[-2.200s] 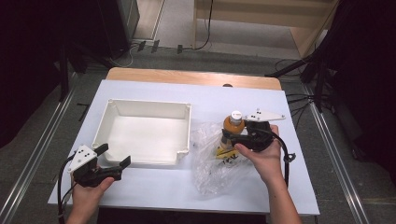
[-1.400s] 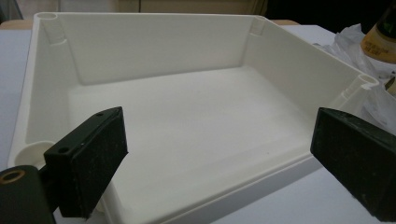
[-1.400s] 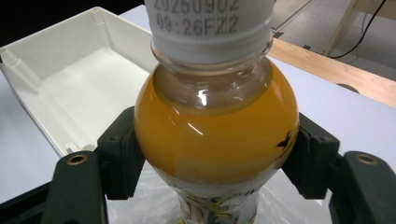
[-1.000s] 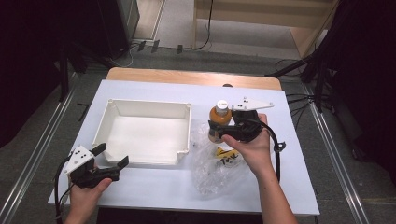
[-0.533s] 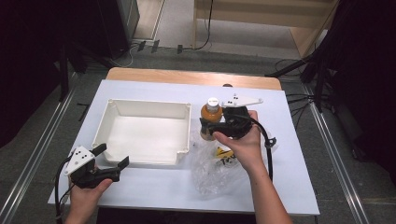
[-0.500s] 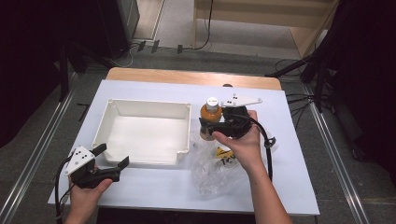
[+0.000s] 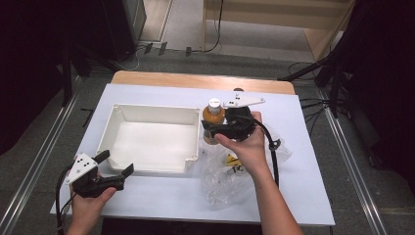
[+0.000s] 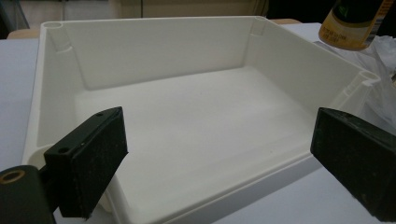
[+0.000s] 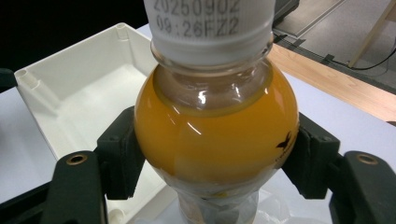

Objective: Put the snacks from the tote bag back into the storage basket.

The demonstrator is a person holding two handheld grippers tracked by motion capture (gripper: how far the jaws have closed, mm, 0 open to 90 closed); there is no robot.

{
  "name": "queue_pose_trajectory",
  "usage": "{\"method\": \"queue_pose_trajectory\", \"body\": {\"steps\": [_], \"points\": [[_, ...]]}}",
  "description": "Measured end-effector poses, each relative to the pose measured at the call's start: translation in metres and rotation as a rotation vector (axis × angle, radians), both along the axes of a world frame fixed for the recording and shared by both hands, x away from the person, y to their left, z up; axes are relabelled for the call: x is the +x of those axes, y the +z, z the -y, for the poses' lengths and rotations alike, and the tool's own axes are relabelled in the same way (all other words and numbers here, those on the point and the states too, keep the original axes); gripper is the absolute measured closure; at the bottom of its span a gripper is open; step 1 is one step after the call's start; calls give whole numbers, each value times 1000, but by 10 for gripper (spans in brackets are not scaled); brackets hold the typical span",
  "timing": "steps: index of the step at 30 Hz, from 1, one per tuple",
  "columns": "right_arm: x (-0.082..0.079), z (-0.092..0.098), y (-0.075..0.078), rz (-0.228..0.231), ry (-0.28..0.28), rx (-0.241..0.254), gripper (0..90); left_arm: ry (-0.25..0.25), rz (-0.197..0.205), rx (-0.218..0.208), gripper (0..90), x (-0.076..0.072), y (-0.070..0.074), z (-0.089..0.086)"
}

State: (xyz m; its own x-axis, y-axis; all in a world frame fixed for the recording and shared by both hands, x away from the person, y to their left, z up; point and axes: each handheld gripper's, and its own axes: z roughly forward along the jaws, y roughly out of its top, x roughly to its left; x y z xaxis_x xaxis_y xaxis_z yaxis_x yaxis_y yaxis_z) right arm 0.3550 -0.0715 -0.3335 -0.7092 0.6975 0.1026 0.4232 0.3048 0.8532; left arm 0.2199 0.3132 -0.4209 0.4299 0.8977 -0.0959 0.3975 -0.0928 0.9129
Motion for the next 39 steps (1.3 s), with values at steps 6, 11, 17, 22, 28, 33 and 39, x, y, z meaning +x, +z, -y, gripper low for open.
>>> {"method": "queue_pose_trajectory", "body": {"steps": [6,11,17,22,28,33,39], "points": [[3,-7,1,2,6,-2,315,3,2,11,41,0,0,-2],[4,-11,3,0,5,-2,314,-2,0,12,41,0,0,-1],[5,-16,3,-2,7,3,314,-10,0,16,41,-1,0,2],[7,-20,4,1,11,3,314,-11,3,14,41,-1,0,2],[8,-24,5,-2,16,2,314,-9,2,17,41,0,0,1],[10,-29,5,1,21,3,314,-7,2,14,41,-1,0,0],[12,-35,6,0,28,1,314,-13,1,19,41,-1,0,2]]}}
